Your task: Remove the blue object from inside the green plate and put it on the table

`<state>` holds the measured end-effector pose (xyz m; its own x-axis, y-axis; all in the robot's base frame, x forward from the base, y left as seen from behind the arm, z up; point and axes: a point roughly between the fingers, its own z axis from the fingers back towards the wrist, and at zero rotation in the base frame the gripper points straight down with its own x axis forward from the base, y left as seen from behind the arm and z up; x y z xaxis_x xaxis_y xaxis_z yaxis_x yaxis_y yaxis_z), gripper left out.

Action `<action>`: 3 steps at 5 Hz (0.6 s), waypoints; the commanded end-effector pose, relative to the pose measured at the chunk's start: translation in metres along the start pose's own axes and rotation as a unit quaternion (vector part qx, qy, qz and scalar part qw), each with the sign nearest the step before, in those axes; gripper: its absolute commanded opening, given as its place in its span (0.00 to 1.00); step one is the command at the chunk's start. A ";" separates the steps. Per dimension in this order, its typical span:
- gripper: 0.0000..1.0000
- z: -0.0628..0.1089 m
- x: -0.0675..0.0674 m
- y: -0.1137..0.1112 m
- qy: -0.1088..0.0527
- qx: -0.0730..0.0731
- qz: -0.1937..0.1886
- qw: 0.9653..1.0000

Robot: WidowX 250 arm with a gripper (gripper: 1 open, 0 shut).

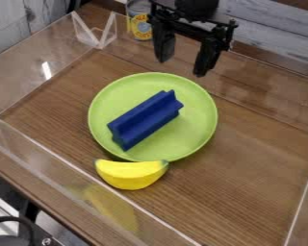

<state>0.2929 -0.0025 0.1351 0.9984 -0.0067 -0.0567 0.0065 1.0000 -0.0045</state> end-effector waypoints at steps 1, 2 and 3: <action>1.00 -0.008 -0.011 0.005 -0.010 -0.001 0.000 1.000; 1.00 -0.016 -0.027 0.010 -0.026 -0.002 -0.005 1.000; 1.00 -0.015 -0.040 0.018 -0.044 -0.006 -0.016 0.999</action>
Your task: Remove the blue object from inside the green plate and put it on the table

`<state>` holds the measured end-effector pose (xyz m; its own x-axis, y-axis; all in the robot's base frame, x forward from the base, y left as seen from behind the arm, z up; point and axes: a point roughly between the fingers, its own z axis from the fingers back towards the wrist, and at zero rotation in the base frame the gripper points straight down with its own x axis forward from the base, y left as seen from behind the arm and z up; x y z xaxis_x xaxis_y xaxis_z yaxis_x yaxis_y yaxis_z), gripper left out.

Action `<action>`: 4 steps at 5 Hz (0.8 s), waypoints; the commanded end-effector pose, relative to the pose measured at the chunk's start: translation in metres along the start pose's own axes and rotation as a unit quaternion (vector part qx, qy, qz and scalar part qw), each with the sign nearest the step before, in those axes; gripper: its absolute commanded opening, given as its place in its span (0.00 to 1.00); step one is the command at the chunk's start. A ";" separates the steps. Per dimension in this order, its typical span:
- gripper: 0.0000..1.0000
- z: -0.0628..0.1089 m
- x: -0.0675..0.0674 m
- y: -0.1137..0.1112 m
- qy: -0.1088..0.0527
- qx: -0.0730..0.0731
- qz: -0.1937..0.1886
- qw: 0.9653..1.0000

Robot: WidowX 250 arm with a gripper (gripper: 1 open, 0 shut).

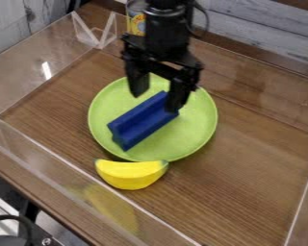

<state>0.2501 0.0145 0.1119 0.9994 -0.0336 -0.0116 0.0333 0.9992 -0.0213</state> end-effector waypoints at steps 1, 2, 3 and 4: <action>1.00 0.006 -0.002 0.013 -0.031 0.000 -0.013 0.999; 1.00 0.002 -0.006 0.018 -0.040 -0.005 -0.018 0.999; 1.00 -0.001 -0.008 0.016 -0.038 -0.010 -0.022 0.999; 1.00 -0.004 -0.009 0.014 -0.037 -0.016 -0.026 0.999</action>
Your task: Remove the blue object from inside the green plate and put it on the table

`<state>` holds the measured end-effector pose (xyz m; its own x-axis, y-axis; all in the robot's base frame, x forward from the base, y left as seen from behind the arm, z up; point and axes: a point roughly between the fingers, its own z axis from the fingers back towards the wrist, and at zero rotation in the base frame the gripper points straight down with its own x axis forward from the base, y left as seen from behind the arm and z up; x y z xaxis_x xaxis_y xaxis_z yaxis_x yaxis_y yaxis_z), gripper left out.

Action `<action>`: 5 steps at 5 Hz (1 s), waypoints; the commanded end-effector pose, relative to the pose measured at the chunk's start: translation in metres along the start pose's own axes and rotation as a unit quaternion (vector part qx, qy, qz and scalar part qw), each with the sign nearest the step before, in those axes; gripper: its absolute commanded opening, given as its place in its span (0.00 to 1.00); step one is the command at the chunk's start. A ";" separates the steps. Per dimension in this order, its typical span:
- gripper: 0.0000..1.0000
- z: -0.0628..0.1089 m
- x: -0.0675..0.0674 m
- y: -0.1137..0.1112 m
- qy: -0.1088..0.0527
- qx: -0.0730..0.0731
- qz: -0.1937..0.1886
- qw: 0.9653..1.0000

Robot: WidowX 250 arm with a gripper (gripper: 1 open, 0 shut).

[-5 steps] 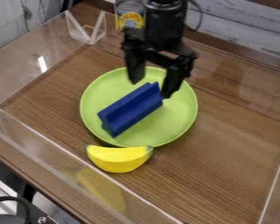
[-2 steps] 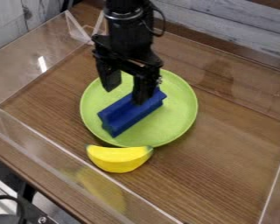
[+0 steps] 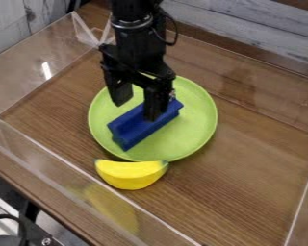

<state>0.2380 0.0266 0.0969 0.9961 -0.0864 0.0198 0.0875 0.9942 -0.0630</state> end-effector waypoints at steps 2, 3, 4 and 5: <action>1.00 0.005 0.003 0.001 -0.025 -0.007 -0.007 1.000; 1.00 0.004 0.004 0.001 -0.026 -0.012 -0.010 1.000; 1.00 0.002 0.004 0.002 -0.028 -0.018 -0.013 0.999; 1.00 0.000 0.004 0.002 -0.028 -0.023 -0.015 0.999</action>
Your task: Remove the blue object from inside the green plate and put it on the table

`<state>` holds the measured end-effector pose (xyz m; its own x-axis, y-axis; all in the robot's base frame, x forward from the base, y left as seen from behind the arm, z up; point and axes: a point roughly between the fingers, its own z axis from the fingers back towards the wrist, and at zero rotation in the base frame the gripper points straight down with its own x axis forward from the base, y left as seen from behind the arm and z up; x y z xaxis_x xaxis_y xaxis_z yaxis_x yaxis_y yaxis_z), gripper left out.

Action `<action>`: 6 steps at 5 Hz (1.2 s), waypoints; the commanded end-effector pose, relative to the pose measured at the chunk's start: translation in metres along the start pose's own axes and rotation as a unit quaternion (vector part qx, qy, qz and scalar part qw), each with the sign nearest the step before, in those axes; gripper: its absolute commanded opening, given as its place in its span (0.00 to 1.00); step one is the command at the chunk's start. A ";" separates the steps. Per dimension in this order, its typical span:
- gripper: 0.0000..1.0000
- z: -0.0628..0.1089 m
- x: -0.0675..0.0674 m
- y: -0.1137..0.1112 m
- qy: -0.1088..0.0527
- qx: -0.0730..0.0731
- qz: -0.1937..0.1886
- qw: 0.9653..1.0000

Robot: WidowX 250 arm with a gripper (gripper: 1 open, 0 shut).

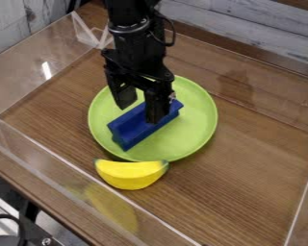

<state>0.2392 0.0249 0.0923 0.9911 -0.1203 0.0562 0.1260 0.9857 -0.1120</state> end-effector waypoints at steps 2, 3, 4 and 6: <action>1.00 0.003 0.003 0.003 -0.015 -0.006 0.002 1.000; 1.00 0.002 0.003 0.003 -0.017 -0.011 0.002 1.000; 1.00 0.002 0.003 0.003 -0.020 -0.015 0.003 1.000; 1.00 0.002 0.004 0.003 -0.024 -0.023 0.009 0.999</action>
<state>0.2397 0.0244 0.0888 0.9917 -0.1054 0.0736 0.1164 0.9792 -0.1661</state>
